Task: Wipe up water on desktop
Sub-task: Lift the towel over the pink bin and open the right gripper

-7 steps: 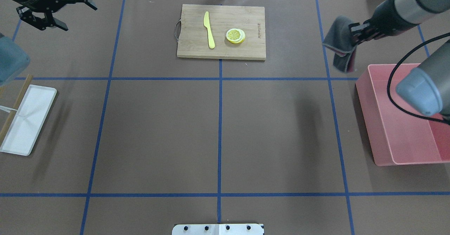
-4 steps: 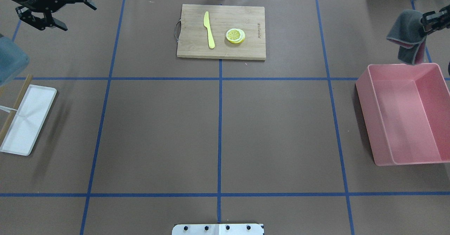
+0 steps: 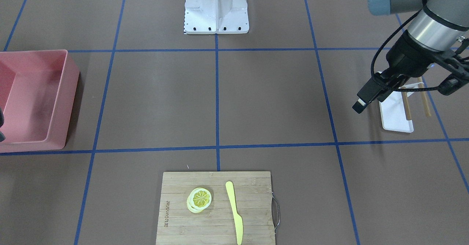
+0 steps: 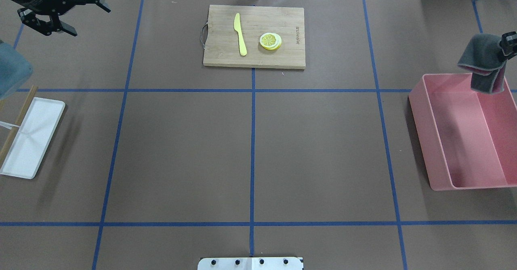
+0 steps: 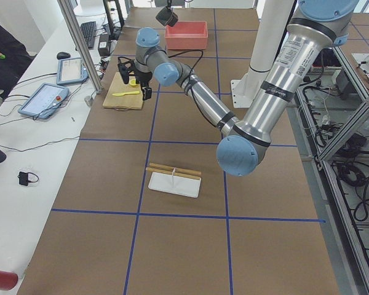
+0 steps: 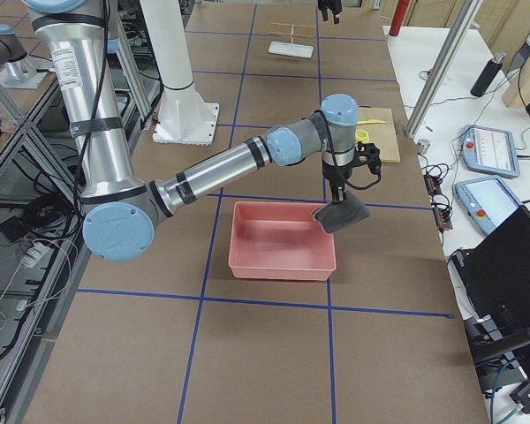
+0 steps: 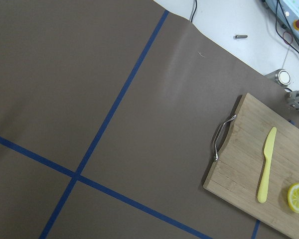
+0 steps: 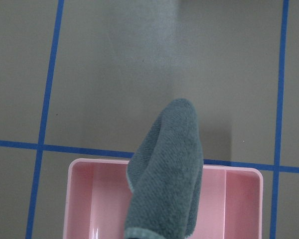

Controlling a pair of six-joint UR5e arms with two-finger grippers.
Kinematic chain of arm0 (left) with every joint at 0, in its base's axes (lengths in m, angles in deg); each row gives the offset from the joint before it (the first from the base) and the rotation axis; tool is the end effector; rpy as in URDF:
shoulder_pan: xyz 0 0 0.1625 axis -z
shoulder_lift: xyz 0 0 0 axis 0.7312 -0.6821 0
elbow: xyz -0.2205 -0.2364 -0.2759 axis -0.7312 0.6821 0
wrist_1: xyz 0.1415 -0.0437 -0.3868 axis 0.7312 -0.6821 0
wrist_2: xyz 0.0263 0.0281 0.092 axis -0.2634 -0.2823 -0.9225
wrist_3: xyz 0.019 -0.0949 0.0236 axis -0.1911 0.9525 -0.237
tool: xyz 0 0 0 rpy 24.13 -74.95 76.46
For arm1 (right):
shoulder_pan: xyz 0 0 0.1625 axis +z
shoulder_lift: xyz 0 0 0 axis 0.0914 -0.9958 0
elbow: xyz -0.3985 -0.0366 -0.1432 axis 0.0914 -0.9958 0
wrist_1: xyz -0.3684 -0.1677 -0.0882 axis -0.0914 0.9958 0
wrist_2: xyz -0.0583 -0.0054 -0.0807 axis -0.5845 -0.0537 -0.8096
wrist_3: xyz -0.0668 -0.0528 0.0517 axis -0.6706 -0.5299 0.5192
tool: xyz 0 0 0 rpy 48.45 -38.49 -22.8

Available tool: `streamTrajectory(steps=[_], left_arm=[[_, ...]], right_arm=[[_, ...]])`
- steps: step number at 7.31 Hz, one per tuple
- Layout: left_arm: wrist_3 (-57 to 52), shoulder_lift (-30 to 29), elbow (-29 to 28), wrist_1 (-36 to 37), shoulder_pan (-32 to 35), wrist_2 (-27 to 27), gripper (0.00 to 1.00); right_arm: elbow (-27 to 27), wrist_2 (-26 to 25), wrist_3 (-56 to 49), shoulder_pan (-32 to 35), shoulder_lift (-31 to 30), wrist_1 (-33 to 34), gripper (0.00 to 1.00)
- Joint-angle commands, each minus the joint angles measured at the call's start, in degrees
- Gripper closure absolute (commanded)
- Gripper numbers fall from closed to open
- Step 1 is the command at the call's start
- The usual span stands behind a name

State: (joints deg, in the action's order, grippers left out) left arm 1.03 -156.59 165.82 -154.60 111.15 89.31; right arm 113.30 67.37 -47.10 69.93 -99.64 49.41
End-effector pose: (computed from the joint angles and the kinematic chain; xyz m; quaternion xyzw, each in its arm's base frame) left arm 0.1953 -0.5712 0.2523 0.0138 0.4922 -0.2651 0.8290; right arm -0.0715 -0.5433 0.4467 0.0482 -0.3630 -0.0255 0.9302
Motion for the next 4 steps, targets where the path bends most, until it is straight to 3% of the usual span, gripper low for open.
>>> streamTrajectory(steps=[1, 2, 3, 4], left_arm=[[0.0, 0.0, -0.13, -0.07, 0.0, 0.01, 0.02], [0.0, -0.08, -0.13, -0.07, 0.0, 0.01, 0.02], [-2.18, 0.09, -0.13, -0.24, 0.0, 0.01, 0.02], [-11.25, 0.7, -0.04, 0.02, 0.18, 0.09, 0.02]], right_arm=[[3.42, 0.42, 0.06, -2.91, -0.04, 7.34, 0.46], [5.87, -0.63, -0.12, -3.54, -1.87, 9.38, 0.0], [6.07, -0.98, -0.29, -3.46, -2.67, 9.14, 0.0], [5.81, -0.12, 0.58, -3.28, -4.07, 8.88, 0.0]])
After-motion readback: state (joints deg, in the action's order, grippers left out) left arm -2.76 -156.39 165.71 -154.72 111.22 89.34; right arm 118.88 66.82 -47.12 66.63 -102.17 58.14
